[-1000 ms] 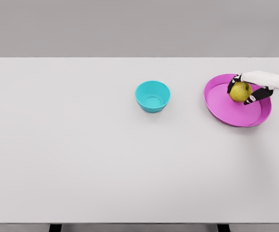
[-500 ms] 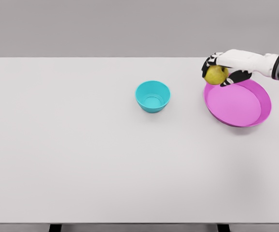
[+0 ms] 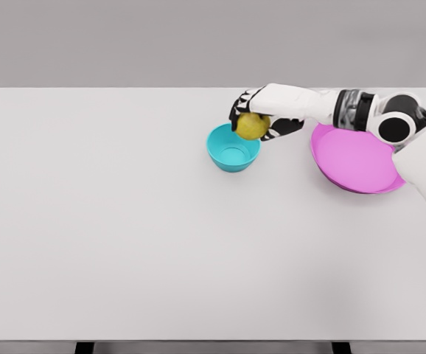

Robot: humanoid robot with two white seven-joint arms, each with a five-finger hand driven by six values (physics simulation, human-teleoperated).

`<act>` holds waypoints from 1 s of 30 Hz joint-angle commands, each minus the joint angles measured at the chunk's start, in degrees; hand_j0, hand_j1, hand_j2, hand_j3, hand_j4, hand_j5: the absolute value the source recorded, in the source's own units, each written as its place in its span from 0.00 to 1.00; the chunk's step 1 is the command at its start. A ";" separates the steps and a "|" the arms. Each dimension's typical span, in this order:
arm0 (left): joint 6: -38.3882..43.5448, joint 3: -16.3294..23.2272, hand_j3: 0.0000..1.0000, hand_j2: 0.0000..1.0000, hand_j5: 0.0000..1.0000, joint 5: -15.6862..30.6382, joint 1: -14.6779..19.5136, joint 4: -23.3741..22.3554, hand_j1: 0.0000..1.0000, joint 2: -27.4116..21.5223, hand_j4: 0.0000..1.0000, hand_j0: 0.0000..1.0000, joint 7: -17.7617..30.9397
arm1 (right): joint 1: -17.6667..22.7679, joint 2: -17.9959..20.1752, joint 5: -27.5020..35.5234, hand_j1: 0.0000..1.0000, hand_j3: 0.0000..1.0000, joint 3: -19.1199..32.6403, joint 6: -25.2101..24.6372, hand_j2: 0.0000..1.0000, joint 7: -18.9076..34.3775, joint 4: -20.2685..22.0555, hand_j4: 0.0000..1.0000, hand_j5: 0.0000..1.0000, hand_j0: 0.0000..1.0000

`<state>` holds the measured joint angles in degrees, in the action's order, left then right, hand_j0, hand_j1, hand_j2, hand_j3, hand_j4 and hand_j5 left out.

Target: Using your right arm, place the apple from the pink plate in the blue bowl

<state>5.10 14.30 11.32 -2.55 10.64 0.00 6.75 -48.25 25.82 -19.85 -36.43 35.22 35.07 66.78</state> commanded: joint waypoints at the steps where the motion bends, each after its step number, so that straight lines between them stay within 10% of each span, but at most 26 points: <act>1: 0.00 0.02 1.00 1.00 1.00 0.02 0.00 -0.01 1.00 0.00 1.00 1.00 0.02 | 0.00 -2.09 -1.77 0.50 0.50 0.22 -0.22 0.50 -0.07 -0.24 0.50 0.50 0.50; 28: 0.00 -0.06 1.00 1.00 1.00 0.02 0.00 -0.01 1.00 0.00 1.00 1.00 0.02 | 0.26 -6.66 -4.41 0.52 0.52 -0.31 -0.22 0.52 -0.07 -6.66 0.52 0.52 0.52; 29: 0.00 0.02 1.00 1.00 1.00 0.02 0.00 -0.01 1.00 0.00 1.00 1.00 0.02 | 0.26 -6.66 -4.41 0.57 0.57 -0.31 -0.22 0.57 -0.07 -6.75 0.57 0.57 0.57; 30: 0.00 -0.06 1.00 1.00 1.00 0.02 0.00 -0.01 1.00 0.00 1.00 1.00 0.02 | 0.18 -6.66 -4.32 0.89 0.89 -0.14 -0.22 0.89 -0.07 -6.84 0.89 0.89 0.89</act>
<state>5.10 14.29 11.31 -2.64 10.64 0.00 6.75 -47.99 19.31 -24.62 -36.73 35.17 35.03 60.24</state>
